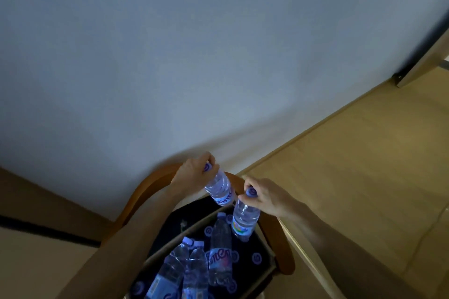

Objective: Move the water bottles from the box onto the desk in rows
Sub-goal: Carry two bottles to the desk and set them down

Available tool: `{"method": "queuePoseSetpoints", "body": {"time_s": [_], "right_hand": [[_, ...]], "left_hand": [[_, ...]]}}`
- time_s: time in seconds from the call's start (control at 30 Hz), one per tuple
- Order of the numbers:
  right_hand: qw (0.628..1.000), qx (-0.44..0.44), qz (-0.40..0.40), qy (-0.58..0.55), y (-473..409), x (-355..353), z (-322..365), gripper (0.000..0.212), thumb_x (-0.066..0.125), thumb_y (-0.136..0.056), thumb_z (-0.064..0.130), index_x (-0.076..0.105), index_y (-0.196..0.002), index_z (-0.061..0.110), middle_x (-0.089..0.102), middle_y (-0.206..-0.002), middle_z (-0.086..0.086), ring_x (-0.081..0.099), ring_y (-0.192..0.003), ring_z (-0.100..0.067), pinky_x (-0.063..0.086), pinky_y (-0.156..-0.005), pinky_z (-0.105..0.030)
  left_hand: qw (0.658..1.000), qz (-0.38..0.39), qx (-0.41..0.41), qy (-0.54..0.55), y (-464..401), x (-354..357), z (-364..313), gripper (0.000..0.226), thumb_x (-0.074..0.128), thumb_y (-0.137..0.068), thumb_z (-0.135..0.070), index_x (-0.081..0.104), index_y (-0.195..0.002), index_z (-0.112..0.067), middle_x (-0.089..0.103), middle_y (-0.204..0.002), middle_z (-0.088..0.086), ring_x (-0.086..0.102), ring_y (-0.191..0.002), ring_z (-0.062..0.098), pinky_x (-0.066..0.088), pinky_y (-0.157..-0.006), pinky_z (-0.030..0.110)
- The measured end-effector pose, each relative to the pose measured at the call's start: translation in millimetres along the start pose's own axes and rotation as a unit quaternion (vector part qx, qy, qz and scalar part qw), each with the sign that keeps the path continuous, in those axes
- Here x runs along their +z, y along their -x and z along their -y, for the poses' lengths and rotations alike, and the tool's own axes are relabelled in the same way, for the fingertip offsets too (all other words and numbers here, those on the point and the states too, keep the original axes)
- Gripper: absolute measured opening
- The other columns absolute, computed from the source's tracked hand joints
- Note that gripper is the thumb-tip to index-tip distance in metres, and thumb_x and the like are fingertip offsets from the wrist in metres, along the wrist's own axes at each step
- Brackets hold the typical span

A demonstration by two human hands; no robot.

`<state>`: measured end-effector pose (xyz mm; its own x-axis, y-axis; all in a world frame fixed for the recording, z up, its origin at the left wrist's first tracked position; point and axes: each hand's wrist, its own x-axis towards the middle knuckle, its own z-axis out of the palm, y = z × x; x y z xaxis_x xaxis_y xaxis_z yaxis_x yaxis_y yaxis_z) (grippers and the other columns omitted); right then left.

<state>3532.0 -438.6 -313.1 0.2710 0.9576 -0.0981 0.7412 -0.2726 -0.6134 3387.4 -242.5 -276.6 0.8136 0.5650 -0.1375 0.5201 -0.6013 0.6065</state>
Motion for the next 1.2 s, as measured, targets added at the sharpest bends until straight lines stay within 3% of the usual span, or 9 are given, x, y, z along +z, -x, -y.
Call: {"method": "queuePoseSetpoints", "body": {"time_s": [0.1,0.23,0.37,0.53,0.83,0.97,1.2], "right_hand": [[0.999,-0.012,-0.03,0.007,-15.4,-26.5,17.8,0.028,0.063,-0.091,0.04,0.046,-0.089,0.017,0.05,-0.067,0.005,0.044,-0.056,-0.011,0.034,-0.053,-0.022],[0.997,-0.033,-0.074,0.003,-35.4,-59.2,43.9,0.025,0.065,-0.089,0.037,0.048,-0.088,0.018,0.058,-0.072,0.002,0.051,-0.063,-0.017,0.038,-0.059,-0.025],[0.991,-0.046,-0.123,-0.021,-58.1,-92.7,72.3,0.019,0.067,-0.088,0.033,0.055,-0.086,0.019,0.063,-0.073,0.003,0.054,-0.067,-0.017,0.042,-0.064,-0.027],[0.981,-0.127,-0.138,0.044,-87.0,-141.1,130.4,0.022,0.065,-0.085,0.048,0.053,-0.081,0.03,0.061,-0.074,0.013,0.055,-0.069,-0.011,0.043,-0.069,-0.025],[0.942,-0.292,-0.157,0.05,-107.0,-190.6,247.5,0.02,0.062,-0.085,0.052,0.054,-0.082,0.034,0.063,-0.079,0.015,0.055,-0.074,-0.013,0.038,-0.072,-0.028],[0.926,-0.349,-0.139,0.031,-105.1,-181.3,297.2,0.025,0.061,-0.084,0.056,0.054,-0.082,0.033,0.067,-0.083,0.012,0.059,-0.078,-0.017,0.044,-0.076,-0.032],[0.889,-0.45,-0.084,-0.022,-79.5,-136.2,381.4,0.028,0.062,-0.085,0.054,0.058,-0.08,0.026,0.065,-0.076,0.01,0.06,-0.075,-0.016,0.049,-0.076,-0.035]], "left_hand": [[0.997,-0.073,0.017,0.001,7.0,-38.3,-8.8,0.016,0.061,-0.088,-0.033,0.046,-0.082,-0.03,0.053,-0.062,-0.002,0.045,-0.058,0.024,0.043,-0.058,0.032],[0.986,-0.165,0.039,-0.007,17.0,-87.5,-21.1,0.012,0.058,-0.092,-0.032,0.05,-0.085,-0.027,0.051,-0.06,-0.005,0.043,-0.052,0.014,0.038,-0.053,0.027],[0.968,-0.241,0.057,-0.027,36.1,-140.0,-34.5,0.011,0.058,-0.093,-0.033,0.055,-0.089,-0.023,0.058,-0.068,-0.001,0.051,-0.057,0.02,0.048,-0.056,0.03],[0.924,-0.336,0.046,-0.178,78.3,-195.9,-64.5,0.023,0.051,-0.091,-0.044,0.06,-0.091,-0.023,0.061,-0.07,-0.004,0.058,-0.065,0.028,0.045,-0.06,0.03],[0.857,-0.436,-0.113,-0.252,172.8,-250.8,-104.8,0.025,0.046,-0.092,-0.051,0.057,-0.092,-0.028,0.062,-0.072,-0.006,0.062,-0.073,0.026,0.045,-0.066,0.032],[0.817,-0.471,-0.173,-0.283,223.7,-256.6,-114.8,0.027,0.046,-0.092,-0.053,0.057,-0.092,-0.028,0.069,-0.083,-0.004,0.062,-0.078,0.028,0.04,-0.064,0.032],[0.751,-0.499,-0.282,-0.328,330.5,-255.9,-125.5,0.027,0.045,-0.093,-0.051,0.06,-0.091,-0.029,0.066,-0.076,-0.006,0.058,-0.067,0.017,0.036,-0.063,0.029]]}}
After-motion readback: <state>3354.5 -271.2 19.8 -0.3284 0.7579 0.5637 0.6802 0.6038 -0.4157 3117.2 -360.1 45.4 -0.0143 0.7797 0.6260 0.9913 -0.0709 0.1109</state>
